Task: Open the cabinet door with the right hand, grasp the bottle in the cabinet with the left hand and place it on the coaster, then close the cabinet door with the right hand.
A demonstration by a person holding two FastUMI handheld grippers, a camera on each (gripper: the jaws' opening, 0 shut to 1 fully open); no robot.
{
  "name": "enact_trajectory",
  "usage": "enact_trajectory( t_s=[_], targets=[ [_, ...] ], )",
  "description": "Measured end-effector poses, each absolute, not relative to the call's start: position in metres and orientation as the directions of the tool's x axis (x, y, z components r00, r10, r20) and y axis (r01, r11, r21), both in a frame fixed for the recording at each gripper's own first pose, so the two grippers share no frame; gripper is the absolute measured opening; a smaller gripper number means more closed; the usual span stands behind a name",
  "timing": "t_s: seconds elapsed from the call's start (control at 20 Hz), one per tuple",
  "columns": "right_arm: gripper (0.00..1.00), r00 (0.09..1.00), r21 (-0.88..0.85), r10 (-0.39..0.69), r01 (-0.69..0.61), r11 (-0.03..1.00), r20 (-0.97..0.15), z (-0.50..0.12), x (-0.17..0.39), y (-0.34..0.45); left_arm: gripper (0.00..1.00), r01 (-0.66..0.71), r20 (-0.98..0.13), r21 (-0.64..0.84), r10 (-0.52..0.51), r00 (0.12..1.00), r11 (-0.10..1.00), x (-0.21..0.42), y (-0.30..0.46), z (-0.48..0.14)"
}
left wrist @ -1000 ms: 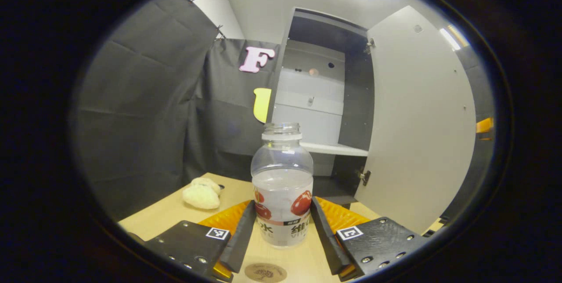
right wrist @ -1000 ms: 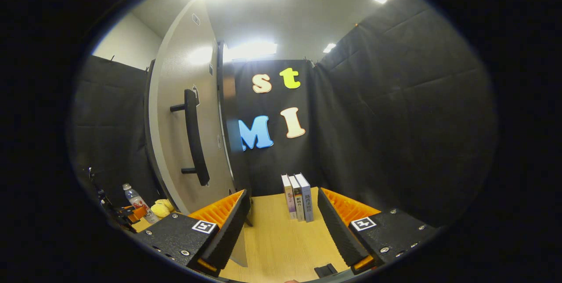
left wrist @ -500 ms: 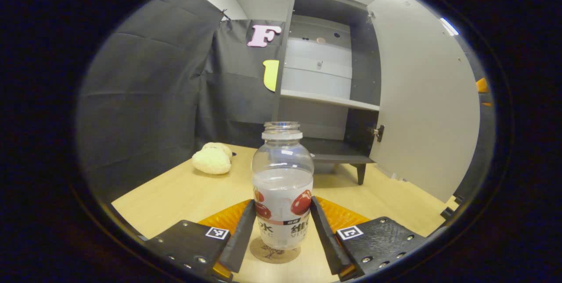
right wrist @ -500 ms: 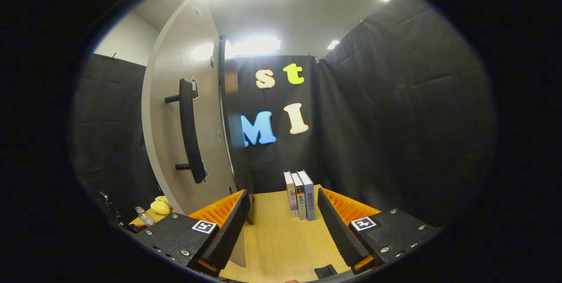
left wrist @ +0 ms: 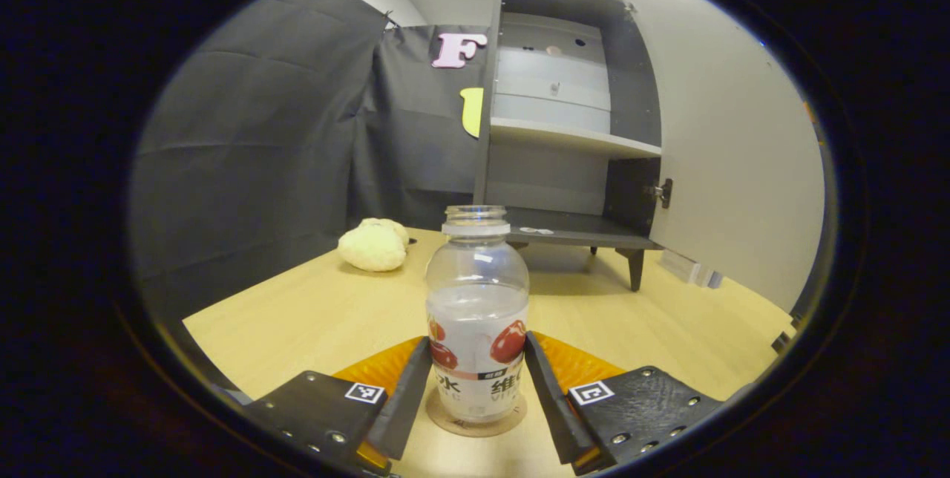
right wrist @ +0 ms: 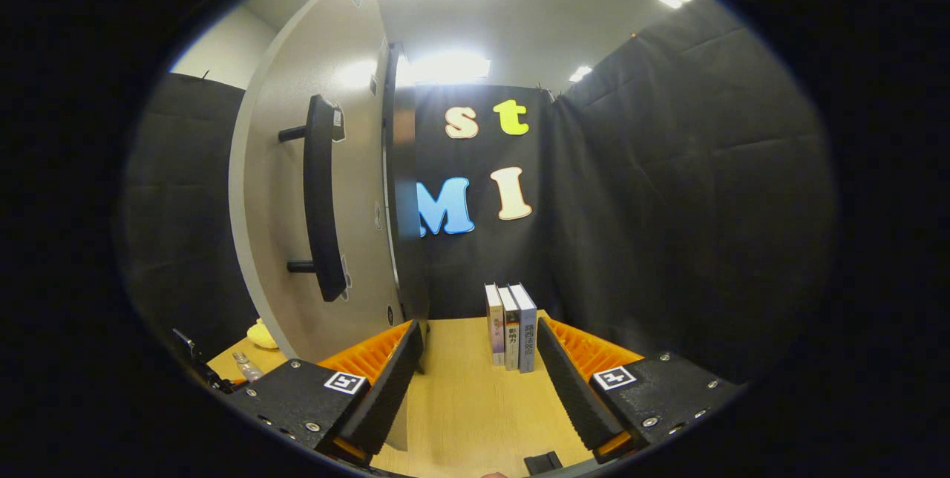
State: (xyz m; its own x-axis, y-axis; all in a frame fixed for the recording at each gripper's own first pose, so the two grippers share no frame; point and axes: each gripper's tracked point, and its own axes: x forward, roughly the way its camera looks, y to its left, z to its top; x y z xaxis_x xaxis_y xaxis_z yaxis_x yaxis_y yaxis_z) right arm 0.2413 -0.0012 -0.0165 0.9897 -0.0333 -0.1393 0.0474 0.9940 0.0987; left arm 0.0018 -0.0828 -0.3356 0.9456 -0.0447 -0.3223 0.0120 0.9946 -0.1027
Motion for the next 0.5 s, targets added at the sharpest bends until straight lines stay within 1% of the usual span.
enact_trajectory(
  t_s=[0.15,0.2,0.25,0.3,0.35,0.4,0.45,0.5],
  targets=[
    [0.95,0.990,0.118,-0.024,0.041,0.992,-0.142,-0.017,0.247,0.001,0.75,0.009,-0.352,-0.097,-0.042,0.935,0.995,-0.002,-0.083,-0.339],
    [0.91,0.990,0.124,-0.018,0.036,0.992,-0.139,-0.016,0.249,0.003,0.75,0.007,-0.366,-0.077,-0.035,0.930,0.997,-0.004,-0.084,-0.341],
    [0.95,0.991,0.126,-0.014,0.031,0.992,-0.133,-0.013,0.252,0.004,0.77,0.003,-0.375,-0.057,-0.025,0.926,0.998,-0.007,-0.083,-0.341],
    [0.95,0.992,0.127,-0.010,0.027,0.992,-0.127,-0.013,0.255,0.005,0.78,0.005,-0.375,-0.046,-0.022,0.927,0.999,-0.008,-0.082,-0.336],
    [0.91,0.993,0.130,-0.007,0.023,0.991,-0.122,-0.012,0.256,0.006,0.82,0.015,-0.372,-0.045,-0.030,0.928,0.999,-0.008,-0.086,-0.332],
    [0.91,0.993,0.136,0.001,0.016,0.991,-0.121,-0.013,0.259,0.008,0.82,0.027,-0.374,-0.045,-0.042,0.926,0.999,-0.009,-0.090,-0.329],
    [0.95,0.992,0.143,0.008,0.010,0.990,-0.123,-0.014,0.261,0.010,0.82,0.033,-0.380,-0.036,-0.044,0.924,0.999,-0.011,-0.092,-0.328],
    [0.95,0.992,0.150,0.013,0.006,0.989,-0.125,-0.015,0.263,0.010,0.82,0.035,-0.383,-0.025,-0.041,0.923,0.999,-0.014,-0.093,-0.328]
  ],
)
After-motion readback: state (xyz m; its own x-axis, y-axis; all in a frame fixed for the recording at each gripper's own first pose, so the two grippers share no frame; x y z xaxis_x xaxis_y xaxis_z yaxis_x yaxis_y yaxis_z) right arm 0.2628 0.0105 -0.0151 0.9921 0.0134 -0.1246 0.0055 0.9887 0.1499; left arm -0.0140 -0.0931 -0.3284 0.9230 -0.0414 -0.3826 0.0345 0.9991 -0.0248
